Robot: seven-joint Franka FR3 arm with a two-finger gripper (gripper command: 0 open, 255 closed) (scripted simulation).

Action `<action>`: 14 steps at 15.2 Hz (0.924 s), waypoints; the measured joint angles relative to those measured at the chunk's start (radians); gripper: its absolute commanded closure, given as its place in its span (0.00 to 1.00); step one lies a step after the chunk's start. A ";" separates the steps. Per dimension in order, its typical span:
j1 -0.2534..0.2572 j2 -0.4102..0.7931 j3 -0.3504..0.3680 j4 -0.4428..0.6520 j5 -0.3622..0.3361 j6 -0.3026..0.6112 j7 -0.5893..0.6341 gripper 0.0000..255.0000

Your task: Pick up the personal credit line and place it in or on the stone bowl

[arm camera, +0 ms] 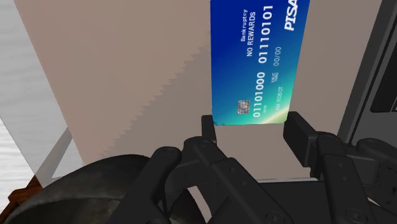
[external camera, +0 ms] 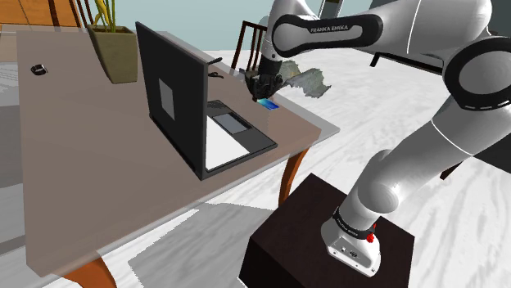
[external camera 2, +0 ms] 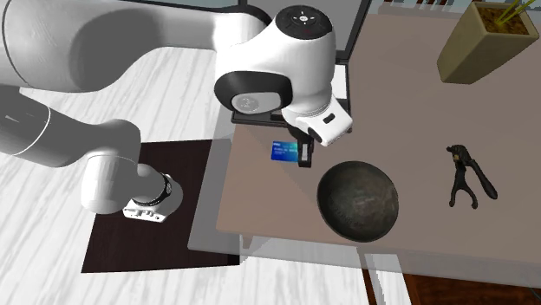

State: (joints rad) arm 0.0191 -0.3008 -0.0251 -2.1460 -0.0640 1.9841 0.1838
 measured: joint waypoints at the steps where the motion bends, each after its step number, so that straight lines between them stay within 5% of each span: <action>1: 0.000 0.001 0.000 0.015 0.000 -0.014 -0.001 1.00; 14: 0.001 0.010 0.002 0.199 0.004 -0.189 -0.010 1.00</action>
State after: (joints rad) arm 0.0202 -0.2904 -0.0235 -1.9466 -0.0597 1.7952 0.1738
